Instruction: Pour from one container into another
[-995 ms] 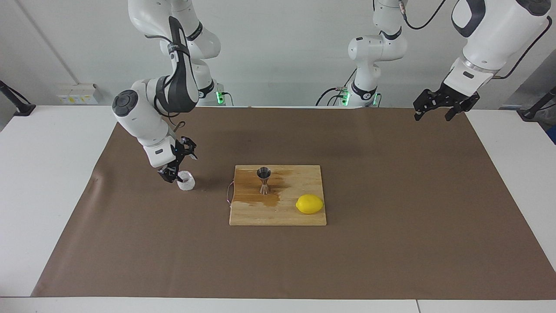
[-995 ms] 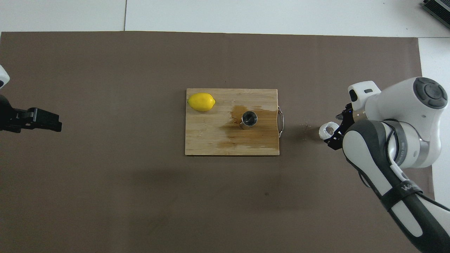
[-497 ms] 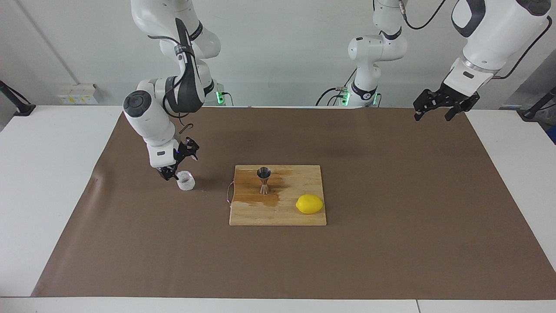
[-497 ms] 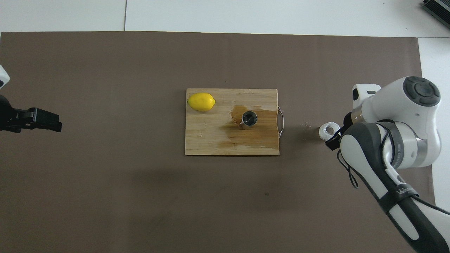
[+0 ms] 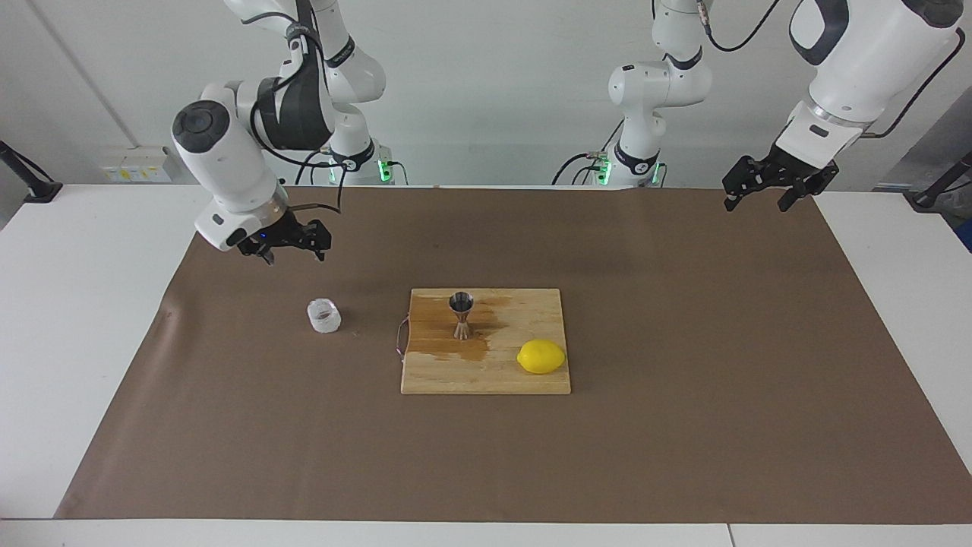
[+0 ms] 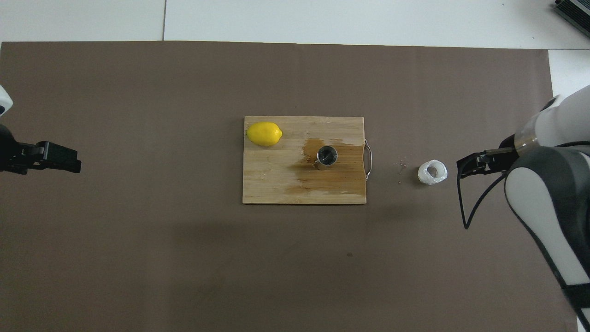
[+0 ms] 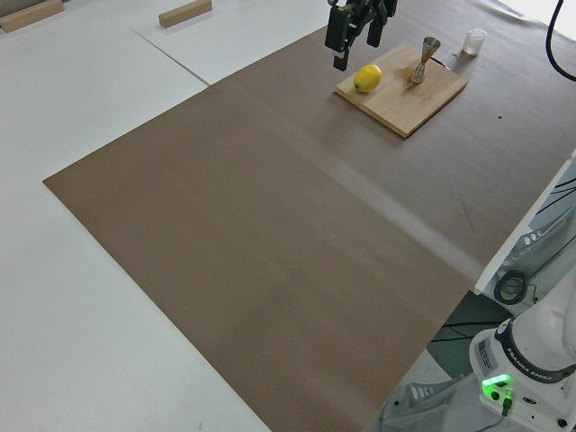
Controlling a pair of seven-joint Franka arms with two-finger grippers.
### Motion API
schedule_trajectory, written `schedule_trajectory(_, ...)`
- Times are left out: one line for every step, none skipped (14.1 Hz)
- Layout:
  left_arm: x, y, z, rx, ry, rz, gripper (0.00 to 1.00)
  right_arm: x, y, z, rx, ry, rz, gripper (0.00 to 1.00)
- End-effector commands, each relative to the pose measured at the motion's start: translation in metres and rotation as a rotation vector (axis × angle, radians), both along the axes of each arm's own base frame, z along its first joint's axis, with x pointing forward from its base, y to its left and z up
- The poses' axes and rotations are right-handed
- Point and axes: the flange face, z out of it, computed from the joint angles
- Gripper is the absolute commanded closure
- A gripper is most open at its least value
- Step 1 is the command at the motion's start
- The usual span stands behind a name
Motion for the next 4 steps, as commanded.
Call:
schedule_trajectory(-0.0037,0.0028,0.0028,-0.013,0.004,-0.008,0.0,-0.0058,-0.0018,0.0108,-0.033,0.003,-0.032,0.0)
schedule_trajectory(-0.0037,0.0028,0.0028,-0.013,0.004,-0.008,0.0,-0.0093,0.0001,0.0133,-0.032,0.012,-0.034,0.0)
schedule_trajectory(-0.0037,0.0028,0.0028,-0.013,0.004,-0.008,0.0,-0.0095,0.0011,0.0162,-0.03,0.002,-0.032,0.0)
schedule_trajectory(-0.0037,0.0028,0.0028,-0.013,0.004,-0.008,0.0,-0.0099,-0.0003,0.0171,-0.021,-0.001,-0.035,0.0)
